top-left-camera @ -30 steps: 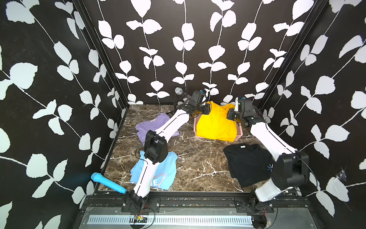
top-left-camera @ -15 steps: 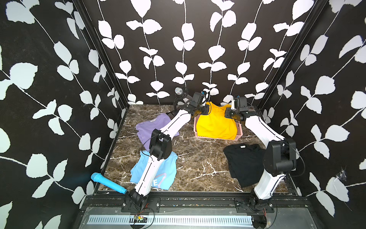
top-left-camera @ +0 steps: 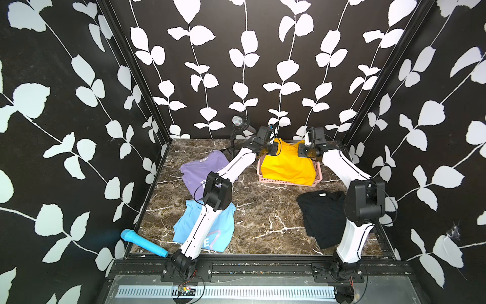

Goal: Put the folded t-shirts into the basket
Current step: Place the T-shirt in the bin.

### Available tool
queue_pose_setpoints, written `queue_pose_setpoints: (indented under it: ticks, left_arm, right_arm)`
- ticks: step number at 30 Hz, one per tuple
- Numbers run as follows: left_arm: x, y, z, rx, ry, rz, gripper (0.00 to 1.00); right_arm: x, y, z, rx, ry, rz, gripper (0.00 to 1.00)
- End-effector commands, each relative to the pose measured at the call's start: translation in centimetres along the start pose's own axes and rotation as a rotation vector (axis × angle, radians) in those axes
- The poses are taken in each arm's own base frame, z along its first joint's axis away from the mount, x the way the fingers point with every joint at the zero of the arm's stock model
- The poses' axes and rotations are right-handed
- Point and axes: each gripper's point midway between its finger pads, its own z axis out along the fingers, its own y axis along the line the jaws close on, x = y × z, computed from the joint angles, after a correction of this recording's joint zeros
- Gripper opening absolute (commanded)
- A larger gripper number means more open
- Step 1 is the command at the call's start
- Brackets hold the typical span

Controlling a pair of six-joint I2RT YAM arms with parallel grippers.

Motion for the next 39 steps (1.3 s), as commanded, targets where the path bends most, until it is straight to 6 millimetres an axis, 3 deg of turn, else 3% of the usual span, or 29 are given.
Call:
queue_pose_setpoints:
  ticks: [1, 10, 17, 18, 24, 31, 35, 36, 39]
  left_arm:
    - [-1.7, 0.5, -0.3, -0.012, -0.053, 0.012, 0.00]
    - [1.6, 1.5, 2.0, -0.036, 0.017, -0.003, 0.00]
    - [1.6, 2.6, 2.4, -0.088, 0.005, 0.031, 0.00]
    - [2.4, 2.9, 3.1, -0.092, 0.020, 0.031, 0.00]
    - [3.2, 3.3, 4.1, -0.102, 0.026, 0.039, 0.01]
    - [2.6, 3.5, 3.3, -0.124, 0.025, 0.053, 0.21]
    - [2.0, 3.3, 2.5, -0.125, 0.020, 0.045, 0.32]
    - [0.8, 3.0, 1.5, -0.119, -0.001, 0.043, 0.35]
    - [-0.2, 2.7, 0.2, -0.117, -0.014, 0.034, 0.42]
  right_arm:
    - [-0.5, -1.3, 0.7, 0.050, 0.009, -0.043, 0.00]
    - [1.5, -2.8, 4.3, 0.116, 0.102, -0.125, 0.00]
    - [1.5, -3.1, 7.2, 0.136, 0.130, -0.161, 0.00]
    - [1.3, -3.3, 7.3, 0.145, 0.128, -0.164, 0.01]
    - [1.8, -3.9, 8.3, 0.185, 0.155, -0.183, 0.14]
    - [1.1, -4.5, 7.6, 0.219, 0.155, -0.205, 0.38]
    - [-0.6, -4.2, 5.9, 0.216, 0.117, -0.205, 0.46]
    - [-1.0, -4.2, 5.4, 0.214, 0.108, -0.205, 0.47]
    - [-1.9, -3.7, 3.8, 0.194, 0.086, -0.200, 0.53]
